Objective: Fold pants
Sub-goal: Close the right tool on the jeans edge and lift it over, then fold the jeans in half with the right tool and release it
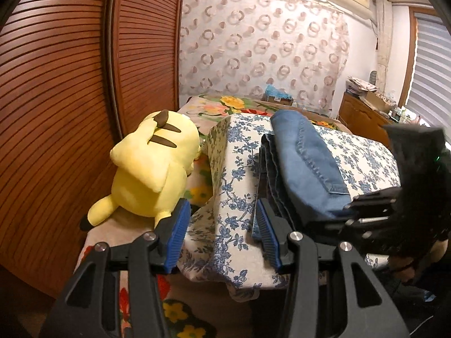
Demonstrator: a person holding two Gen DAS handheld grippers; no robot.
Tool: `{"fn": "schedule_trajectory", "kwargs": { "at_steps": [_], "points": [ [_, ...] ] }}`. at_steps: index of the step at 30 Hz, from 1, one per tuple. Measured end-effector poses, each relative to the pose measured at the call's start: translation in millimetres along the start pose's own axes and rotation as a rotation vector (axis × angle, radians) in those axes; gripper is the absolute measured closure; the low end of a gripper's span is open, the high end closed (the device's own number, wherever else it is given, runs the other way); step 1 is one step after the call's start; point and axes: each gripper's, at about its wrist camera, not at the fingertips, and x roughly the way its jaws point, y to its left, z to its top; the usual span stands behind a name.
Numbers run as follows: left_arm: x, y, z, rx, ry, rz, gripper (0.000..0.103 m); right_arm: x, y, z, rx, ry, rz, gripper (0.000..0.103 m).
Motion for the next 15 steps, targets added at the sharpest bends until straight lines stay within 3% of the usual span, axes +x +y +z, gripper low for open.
{"fn": "schedule_trajectory", "kwargs": {
  "at_steps": [4,6,7,15],
  "points": [
    [5.8,-7.9,-1.2,0.004,0.011,-0.008,0.056,-5.6,-0.2,-2.4,0.011,0.004,-0.012,0.091],
    [7.6,-10.8,-1.3,0.003,0.015,-0.016,0.055,-17.9,0.7,0.0,0.007,-0.017,-0.026,0.071],
    [8.7,-13.8,-1.3,0.004,0.015,-0.021,0.056,-28.8,-0.3,0.7,0.004,-0.038,-0.048,0.066],
    [14.8,-35.4,10.4,0.014,0.007,-0.088,0.055,-78.5,-37.8,14.0,0.016,-0.145,-0.235,0.057]
  ]
}}
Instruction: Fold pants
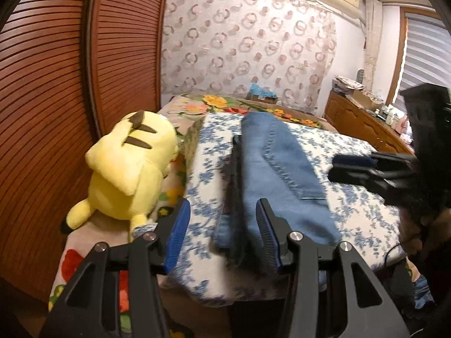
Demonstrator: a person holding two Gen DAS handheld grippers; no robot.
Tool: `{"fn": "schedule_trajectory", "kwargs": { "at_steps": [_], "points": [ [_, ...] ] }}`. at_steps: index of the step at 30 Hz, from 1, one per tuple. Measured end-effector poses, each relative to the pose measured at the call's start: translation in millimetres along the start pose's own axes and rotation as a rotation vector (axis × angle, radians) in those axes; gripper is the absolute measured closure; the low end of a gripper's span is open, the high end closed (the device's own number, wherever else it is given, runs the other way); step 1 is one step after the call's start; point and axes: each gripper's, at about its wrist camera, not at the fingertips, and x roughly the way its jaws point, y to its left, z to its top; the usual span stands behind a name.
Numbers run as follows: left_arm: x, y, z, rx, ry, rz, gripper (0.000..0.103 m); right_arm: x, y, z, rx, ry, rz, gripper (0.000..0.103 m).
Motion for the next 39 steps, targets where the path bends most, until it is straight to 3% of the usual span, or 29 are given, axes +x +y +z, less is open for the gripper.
{"fn": "schedule_trajectory", "kwargs": {
  "at_steps": [5,9,13,23,34,39],
  "points": [
    [13.2,-23.3,5.2,0.039,0.012,-0.045,0.055,7.3,-33.3,9.6,0.05,0.006,-0.05,0.055],
    [33.4,-30.4,0.2,0.051,0.064,-0.026,0.055,10.2,-47.9,14.5,0.058,0.006,-0.079,0.052],
    [49.7,-27.9,-6.8,0.039,0.114,-0.015,0.055,20.4,-52.8,20.1,0.066,0.025,-0.075,0.051],
    [68.2,-14.4,-20.0,0.023,0.148,-0.015,0.055,45.1,-64.5,25.3,0.062,0.049,-0.117,0.041],
    [77.7,0.6,-28.0,-0.026,0.139,-0.099,0.056,100.9,-103.6,25.1,0.107,0.142,-0.131,0.028],
    [79.4,3.4,-29.0,-0.05,0.149,-0.181,0.076,115.9,-109.6,20.8,0.154,0.178,-0.064,0.027]
  ]
}}
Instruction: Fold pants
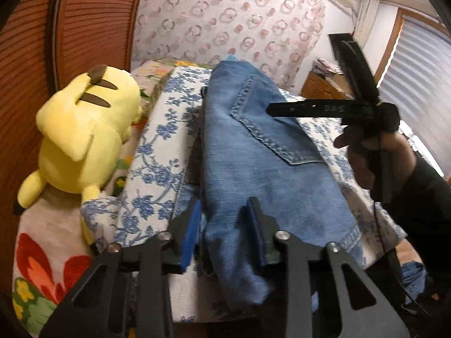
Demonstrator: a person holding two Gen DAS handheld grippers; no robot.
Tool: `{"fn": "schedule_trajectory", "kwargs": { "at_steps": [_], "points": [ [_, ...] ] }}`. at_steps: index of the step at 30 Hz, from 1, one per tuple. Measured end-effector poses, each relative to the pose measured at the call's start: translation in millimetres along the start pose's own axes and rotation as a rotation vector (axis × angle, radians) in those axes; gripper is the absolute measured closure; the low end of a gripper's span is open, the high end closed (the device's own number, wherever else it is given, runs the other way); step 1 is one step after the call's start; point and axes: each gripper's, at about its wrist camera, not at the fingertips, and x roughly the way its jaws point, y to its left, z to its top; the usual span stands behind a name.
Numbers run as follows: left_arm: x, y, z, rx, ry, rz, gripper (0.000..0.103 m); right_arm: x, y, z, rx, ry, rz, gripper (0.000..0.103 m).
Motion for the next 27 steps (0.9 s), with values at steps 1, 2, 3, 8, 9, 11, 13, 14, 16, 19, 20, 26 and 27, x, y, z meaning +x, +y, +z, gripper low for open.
{"fn": "schedule_trajectory", "kwargs": {
  "at_steps": [1,2,3,8,9,11,13,14,16,19,20,26,27],
  "points": [
    [0.3,-0.4,-0.5,0.004,0.002,-0.014,0.078,3.5,-2.8,-0.7,0.018,0.014,0.024,0.027],
    [0.1,-1.5,-1.1,0.008,0.003,-0.016,0.079,6.2,-5.6,-1.7,0.036,0.025,0.042,0.027],
    [-0.2,-1.8,-1.1,0.012,0.005,-0.017,0.081,8.6,-7.3,-2.9,0.049,0.032,0.059,0.027],
    [-2.7,-8.3,0.1,0.041,0.008,-0.011,0.091,10.4,-10.9,-6.8,0.092,0.048,0.149,0.038],
    [-3.9,-8.7,0.1,0.04,0.005,-0.011,0.092,9.4,-9.8,-6.9,0.094,0.046,0.153,0.043],
    [-6.9,-7.7,-0.1,0.03,-0.01,-0.006,0.096,3.0,-5.1,-7.8,0.085,0.028,0.168,0.062],
    [-12.8,-11.7,-1.6,0.042,-0.027,0.008,0.098,-13.7,8.2,-8.0,0.038,-0.032,0.14,0.074],
    [-15.7,-12.8,-1.8,0.046,-0.035,0.012,0.098,-21.4,14.5,-8.5,0.011,-0.067,0.13,0.078],
    [-22.1,-11.9,-0.4,0.035,-0.054,0.01,0.099,-38.2,28.1,-5.0,-0.029,-0.133,0.113,0.08],
    [-33.0,-6.7,8.6,0.022,-0.088,0.01,0.099,-52.2,41.4,6.7,-0.059,-0.181,0.12,0.082],
    [-35.7,-4.2,13.0,0.019,-0.097,0.01,0.099,-57.3,47.2,13.1,-0.081,-0.2,0.113,0.082],
    [-32.6,9.7,50.6,0.038,-0.117,0.023,0.099,-54.3,47.5,50.9,-0.122,-0.232,0.105,0.082],
    [-29.5,11.7,57.7,0.043,-0.117,0.026,0.099,-51.2,46.1,57.5,-0.124,-0.234,0.102,0.082]
  ]
}}
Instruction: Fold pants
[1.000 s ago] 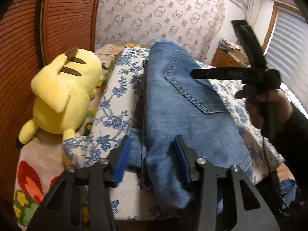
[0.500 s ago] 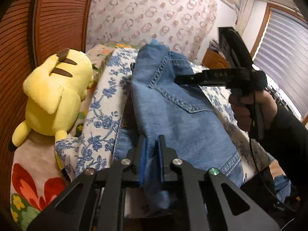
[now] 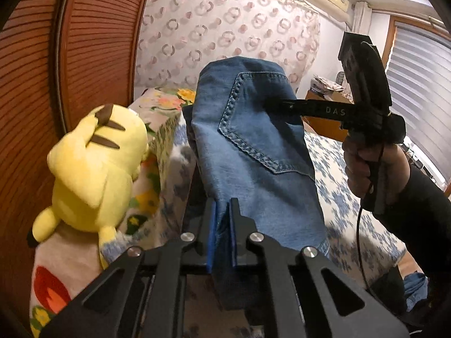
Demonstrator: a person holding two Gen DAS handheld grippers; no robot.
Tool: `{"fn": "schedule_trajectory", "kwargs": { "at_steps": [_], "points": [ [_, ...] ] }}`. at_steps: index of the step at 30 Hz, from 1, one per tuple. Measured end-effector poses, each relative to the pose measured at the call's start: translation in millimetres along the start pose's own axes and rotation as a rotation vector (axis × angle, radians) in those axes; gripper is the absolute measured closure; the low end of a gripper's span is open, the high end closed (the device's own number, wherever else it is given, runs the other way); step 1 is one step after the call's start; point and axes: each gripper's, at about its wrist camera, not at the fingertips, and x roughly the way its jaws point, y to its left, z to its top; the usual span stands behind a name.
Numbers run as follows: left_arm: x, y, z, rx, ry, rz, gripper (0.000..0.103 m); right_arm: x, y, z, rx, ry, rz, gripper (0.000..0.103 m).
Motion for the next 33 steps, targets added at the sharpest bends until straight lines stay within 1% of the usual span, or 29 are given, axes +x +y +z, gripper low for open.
{"fn": "schedule_trajectory", "kwargs": {
  "at_steps": [6,8,13,17,22,25,28,31,32,33],
  "points": [
    [35.9,15.1,41.4,0.04,0.007,0.029,0.099,39.3,-30.2,26.5,0.008,0.002,-0.019,0.082],
    [53.1,20.0,56.3,0.063,0.016,0.046,0.099,52.5,-42.4,33.7,0.024,0.001,-0.029,0.082],
    [90.7,32.6,83.5,0.08,0.04,0.064,0.099,76.4,-74.0,46.7,0.052,-0.006,-0.049,0.082],
    [109.2,34.6,99.3,0.095,0.038,0.079,0.099,90.8,-96.3,54.6,0.064,-0.01,-0.053,0.082],
    [124.4,36.9,110.3,0.11,0.038,0.092,0.101,102.3,-111.9,59.1,0.066,-0.015,-0.051,0.082],
    [134.4,38.7,110.7,0.109,0.055,0.097,0.101,107.9,-119.2,60.3,0.07,-0.023,-0.056,0.082],
    [143.1,40.1,108.9,0.107,0.07,0.107,0.101,116.4,-123.5,59.9,0.053,-0.005,-0.067,0.081],
    [152.4,39.8,106.9,0.11,0.093,0.121,0.101,127.0,-126.1,59.6,0.041,0.028,-0.098,0.076],
    [155.4,39.6,105.8,0.111,0.1,0.124,0.101,130.7,-128.6,58.9,0.047,0.048,-0.102,0.07],
    [157.5,39.4,104.4,0.11,0.107,0.123,0.101,134.4,-131.1,57.9,0.054,0.074,-0.124,0.064]
  ]
}}
